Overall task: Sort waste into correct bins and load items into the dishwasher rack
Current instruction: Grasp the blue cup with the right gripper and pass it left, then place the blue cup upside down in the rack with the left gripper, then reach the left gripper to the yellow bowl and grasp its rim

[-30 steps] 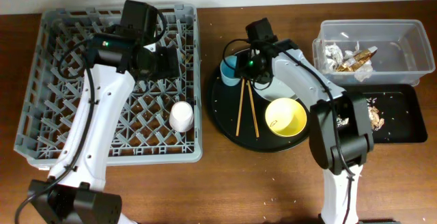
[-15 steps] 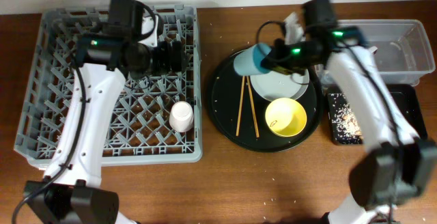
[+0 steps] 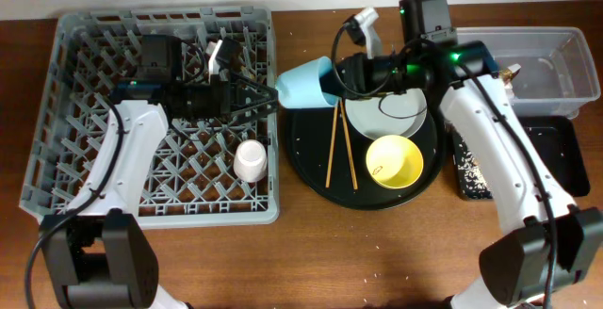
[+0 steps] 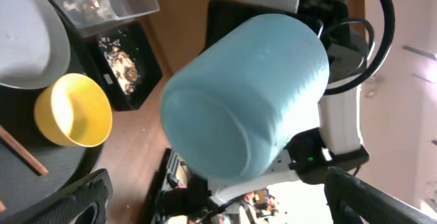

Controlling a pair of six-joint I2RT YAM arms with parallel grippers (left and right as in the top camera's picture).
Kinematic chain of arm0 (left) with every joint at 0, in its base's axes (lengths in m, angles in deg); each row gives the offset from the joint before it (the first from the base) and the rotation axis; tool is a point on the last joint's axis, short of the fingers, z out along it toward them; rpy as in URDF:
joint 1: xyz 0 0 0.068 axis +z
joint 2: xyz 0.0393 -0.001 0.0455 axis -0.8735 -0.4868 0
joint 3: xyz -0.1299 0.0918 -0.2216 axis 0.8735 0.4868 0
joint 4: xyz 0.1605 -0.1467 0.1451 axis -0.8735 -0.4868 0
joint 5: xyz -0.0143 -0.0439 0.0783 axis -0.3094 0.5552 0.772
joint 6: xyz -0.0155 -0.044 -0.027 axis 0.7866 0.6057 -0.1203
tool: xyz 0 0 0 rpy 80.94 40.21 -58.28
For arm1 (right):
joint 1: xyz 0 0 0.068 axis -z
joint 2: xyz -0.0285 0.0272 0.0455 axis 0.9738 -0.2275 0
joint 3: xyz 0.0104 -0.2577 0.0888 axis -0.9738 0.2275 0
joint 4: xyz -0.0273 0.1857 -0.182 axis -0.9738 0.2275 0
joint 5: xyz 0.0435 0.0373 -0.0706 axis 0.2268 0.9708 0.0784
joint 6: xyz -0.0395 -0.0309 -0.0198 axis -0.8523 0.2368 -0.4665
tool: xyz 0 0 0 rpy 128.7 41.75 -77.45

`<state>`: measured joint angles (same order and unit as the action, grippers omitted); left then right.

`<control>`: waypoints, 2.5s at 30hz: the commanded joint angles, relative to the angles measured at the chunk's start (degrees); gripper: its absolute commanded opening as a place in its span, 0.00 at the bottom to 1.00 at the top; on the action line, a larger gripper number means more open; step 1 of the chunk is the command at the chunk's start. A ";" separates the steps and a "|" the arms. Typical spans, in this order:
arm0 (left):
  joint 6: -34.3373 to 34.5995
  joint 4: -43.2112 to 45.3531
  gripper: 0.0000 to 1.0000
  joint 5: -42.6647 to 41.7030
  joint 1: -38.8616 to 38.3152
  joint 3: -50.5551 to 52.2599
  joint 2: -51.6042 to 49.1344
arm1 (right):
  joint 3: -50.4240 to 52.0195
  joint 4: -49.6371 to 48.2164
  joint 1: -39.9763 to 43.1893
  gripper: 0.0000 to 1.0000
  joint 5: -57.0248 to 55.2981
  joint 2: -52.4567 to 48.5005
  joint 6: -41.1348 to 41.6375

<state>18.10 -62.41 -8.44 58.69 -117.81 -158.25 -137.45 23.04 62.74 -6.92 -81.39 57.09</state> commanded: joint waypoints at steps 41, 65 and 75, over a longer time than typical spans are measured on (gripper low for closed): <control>0.00 -10.91 0.24 90.92 -12.35 -13.00 -10.82 | -0.02 24.17 16.33 0.95 -22.95 -5.70 -15.06; 0.00 -39.17 0.89 86.49 -15.37 -49.68 -15.26 | -12.66 33.35 16.41 0.90 -30.82 4.90 -12.22; 5.20 -37.07 0.89 82.79 -28.85 -49.35 -15.32 | -12.98 42.16 16.46 0.98 -47.52 12.57 -5.09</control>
<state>19.08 -100.35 74.97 31.68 -166.45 -173.88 -149.69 64.90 79.07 -52.34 -68.02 51.28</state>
